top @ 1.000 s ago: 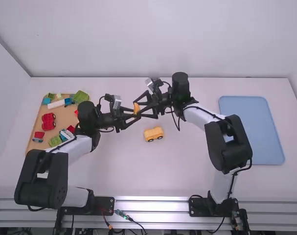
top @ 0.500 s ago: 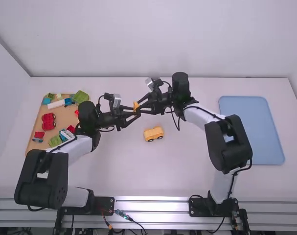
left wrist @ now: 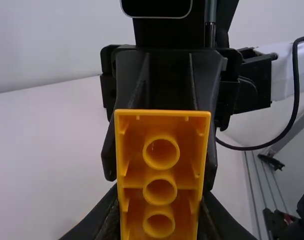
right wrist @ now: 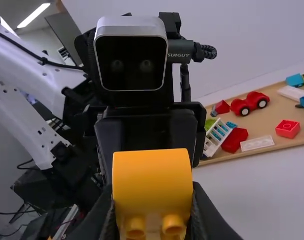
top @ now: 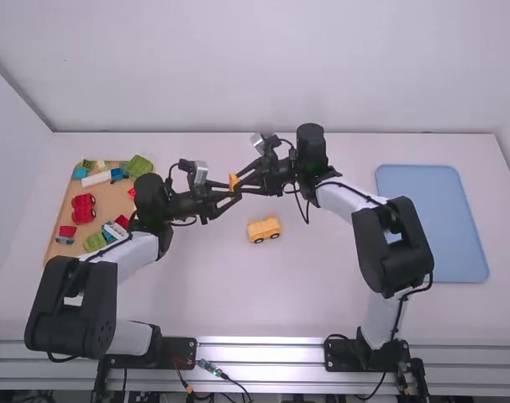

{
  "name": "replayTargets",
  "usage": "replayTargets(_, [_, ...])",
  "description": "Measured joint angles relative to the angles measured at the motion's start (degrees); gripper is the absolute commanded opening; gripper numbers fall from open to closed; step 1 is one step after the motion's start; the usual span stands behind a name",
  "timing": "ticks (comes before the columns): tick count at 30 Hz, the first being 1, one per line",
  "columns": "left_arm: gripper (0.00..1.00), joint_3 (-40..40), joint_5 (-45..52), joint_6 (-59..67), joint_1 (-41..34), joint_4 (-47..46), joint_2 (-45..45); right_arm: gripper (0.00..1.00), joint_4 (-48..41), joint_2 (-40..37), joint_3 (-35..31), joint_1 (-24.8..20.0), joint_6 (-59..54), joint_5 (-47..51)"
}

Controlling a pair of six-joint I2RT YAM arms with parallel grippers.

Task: Assemble lego blocks to make yellow taxi

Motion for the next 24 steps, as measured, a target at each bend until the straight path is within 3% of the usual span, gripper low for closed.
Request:
replayTargets(4, [0.64, -0.02, -1.49, -0.22, 0.00, -1.44, 0.02, 0.00, 0.07, 0.00, -0.02, 0.00, 0.07, -0.39])
replayTargets(7, [0.99, 0.00, -2.21, -0.11, -0.02, -1.38, 0.02, 0.00, 2.97, 0.00, -0.02, 0.02, 1.20, -0.72])
replayTargets(15, [0.99, 0.00, -2.56, 1.14, 0.09, -5.79, 0.02, 0.00, 15.04, 0.02, 0.07, -2.23, 7.67, -1.07])
replayTargets(20, [0.99, 0.50, -2.97, 4.98, 0.11, -16.61, 0.00, 0.00, 12.63, 0.02, 0.07, -10.36, 9.16, -0.81])
replayTargets(24, [0.99, 5.38, -5.97, 9.99, -0.13, -31.80, 0.02, 0.00, 7.98, 0.00, 0.11, -18.23, 8.52, 2.73])
